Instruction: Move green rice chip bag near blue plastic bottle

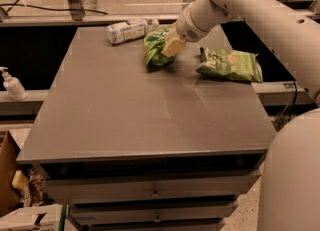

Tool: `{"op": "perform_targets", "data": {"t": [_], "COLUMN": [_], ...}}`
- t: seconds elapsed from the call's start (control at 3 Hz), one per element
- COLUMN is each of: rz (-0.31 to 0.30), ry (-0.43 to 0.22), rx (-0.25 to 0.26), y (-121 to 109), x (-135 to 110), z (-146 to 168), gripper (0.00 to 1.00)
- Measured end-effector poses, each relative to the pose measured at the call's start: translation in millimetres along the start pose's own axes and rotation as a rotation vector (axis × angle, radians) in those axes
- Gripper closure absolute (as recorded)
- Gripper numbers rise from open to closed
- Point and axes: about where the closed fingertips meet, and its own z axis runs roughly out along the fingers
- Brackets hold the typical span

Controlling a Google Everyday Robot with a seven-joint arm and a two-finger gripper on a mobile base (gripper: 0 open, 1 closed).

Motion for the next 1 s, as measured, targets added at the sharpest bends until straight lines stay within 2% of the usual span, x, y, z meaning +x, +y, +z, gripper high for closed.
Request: {"op": "perform_targets", "data": {"t": [0.33,1.0], "rz": [0.000,0.007], "ry": [0.000,0.018], "rx": [0.000,-0.058], "y": [-0.4,19.1], "x": [-0.7,-7.3], "z": [-0.9,6.3], "gripper": [0.42,0.00]}}
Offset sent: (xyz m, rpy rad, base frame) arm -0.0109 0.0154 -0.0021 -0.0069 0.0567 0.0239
